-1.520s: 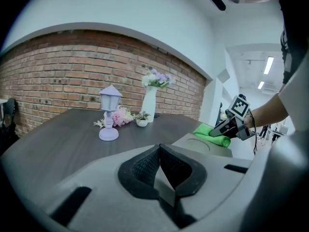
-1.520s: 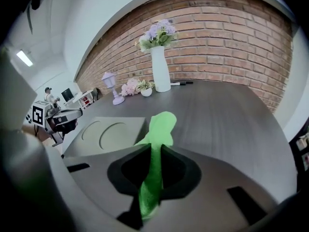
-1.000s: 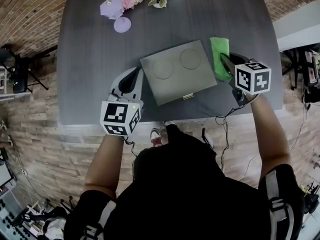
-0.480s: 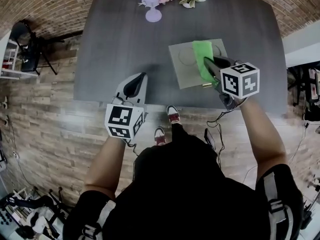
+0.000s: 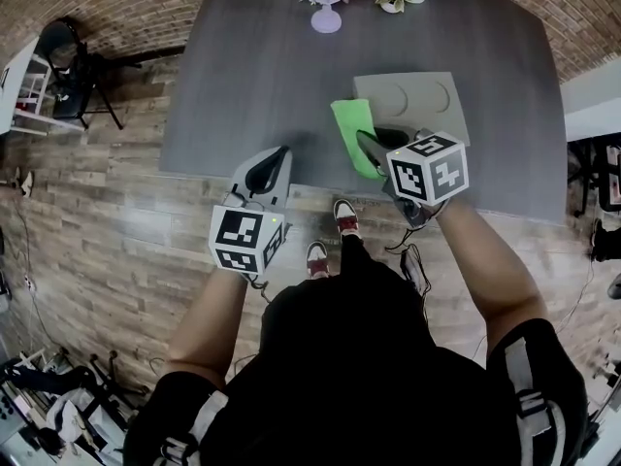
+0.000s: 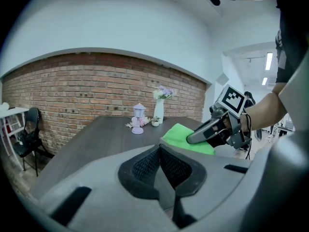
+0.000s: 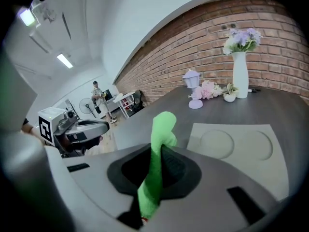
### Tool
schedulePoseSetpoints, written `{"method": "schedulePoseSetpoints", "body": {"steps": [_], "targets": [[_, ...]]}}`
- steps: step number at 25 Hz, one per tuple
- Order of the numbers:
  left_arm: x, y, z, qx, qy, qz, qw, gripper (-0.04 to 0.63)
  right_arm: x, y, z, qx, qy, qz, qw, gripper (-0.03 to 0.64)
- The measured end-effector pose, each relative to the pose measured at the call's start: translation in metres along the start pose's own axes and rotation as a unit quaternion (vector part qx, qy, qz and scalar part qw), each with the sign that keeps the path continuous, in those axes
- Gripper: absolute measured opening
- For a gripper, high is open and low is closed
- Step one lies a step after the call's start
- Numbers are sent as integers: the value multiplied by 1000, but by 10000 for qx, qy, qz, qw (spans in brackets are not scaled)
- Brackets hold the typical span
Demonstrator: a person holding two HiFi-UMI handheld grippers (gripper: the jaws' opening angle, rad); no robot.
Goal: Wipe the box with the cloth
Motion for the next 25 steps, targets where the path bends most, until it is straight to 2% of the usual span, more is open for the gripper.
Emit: {"method": "schedulePoseSetpoints", "body": {"steps": [4,11,18,25], "targets": [[0,8,-3,-21,3,17,10000,9,-4,5,-10,-10,68,40,10000,37],[4,43,-20,-208,-7,100,9997,9,-8,-7,-55,-202,237,116,9994,37],[21,101,-49,-502,-6,27,9987,9,-5,-36,-117,-491,327,61,9982,37],[26,151,-65,-630,21,183,9978,9,-1,-79,-192,-798,383,18,9961,37]]}}
Point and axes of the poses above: the fingertips, and each gripper's own axes: y forward along the fingers, z to its left, x out of its top, the point moved 2 cm from there along -y, backward along the fingers, and after that the axes turned 15 degrees about y, right-handed, at the moved point
